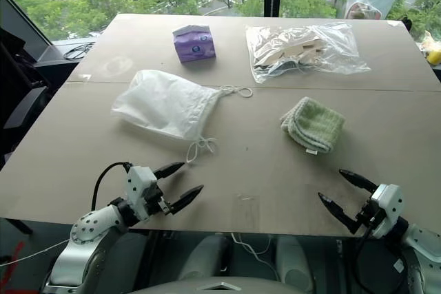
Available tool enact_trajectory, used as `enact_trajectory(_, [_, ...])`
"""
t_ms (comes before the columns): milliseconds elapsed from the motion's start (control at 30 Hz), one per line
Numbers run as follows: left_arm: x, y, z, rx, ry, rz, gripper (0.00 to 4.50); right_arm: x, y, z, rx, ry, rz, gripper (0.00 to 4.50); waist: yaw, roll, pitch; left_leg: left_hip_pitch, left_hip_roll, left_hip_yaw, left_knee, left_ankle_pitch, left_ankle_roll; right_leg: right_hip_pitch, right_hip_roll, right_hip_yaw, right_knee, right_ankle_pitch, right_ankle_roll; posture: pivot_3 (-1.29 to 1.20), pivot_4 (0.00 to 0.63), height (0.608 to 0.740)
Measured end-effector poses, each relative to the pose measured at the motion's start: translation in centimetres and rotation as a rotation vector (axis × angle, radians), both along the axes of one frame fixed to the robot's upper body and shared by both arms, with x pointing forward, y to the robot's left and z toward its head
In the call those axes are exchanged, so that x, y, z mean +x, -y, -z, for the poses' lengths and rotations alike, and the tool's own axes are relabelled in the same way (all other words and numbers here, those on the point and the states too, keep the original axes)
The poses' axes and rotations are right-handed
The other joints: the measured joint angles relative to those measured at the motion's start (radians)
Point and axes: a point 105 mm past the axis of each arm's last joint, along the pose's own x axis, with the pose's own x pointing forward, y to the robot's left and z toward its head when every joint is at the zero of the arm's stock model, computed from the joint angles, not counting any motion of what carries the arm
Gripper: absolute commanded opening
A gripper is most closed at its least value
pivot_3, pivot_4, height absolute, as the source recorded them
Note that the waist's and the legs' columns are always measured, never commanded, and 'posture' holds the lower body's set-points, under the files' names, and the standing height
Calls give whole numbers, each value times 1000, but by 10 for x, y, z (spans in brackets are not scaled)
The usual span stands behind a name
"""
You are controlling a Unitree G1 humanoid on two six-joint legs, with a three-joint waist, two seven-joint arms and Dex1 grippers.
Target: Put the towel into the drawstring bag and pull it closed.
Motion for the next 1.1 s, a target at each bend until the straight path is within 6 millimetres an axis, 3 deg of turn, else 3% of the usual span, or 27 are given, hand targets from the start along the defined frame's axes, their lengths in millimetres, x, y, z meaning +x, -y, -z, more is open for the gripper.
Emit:
enact_trajectory(833, [3, 7, 0, -47, -22, -8, 4500, 0, -2, -3, 10, 11, -6, 4467, 0, 0, 0, 1, 0, 1, 1, 0, 0, 0, 1, 0, 2, 1, -2, 0, 150, 740])
enact_trajectory(1000, [15, 17, -21, -68, 37, 3, 4500, 4, -17, -33, 63, 114, -87, 4467, 0, 0, 0, 1, 0, 1, 2, 0, 0, 1, 1, 0, 2, 1, -1, 0, 150, 740])
enact_trajectory(1100, [37, 27, -43, -142, 56, -43, 4500, 13, -32, -65, 129, 198, -156, 4467, 0, 0, 0, 1, 0, 0, 5, 0, 0, 2, 2, 0, 3, 4, 4, 0, 150, 740])
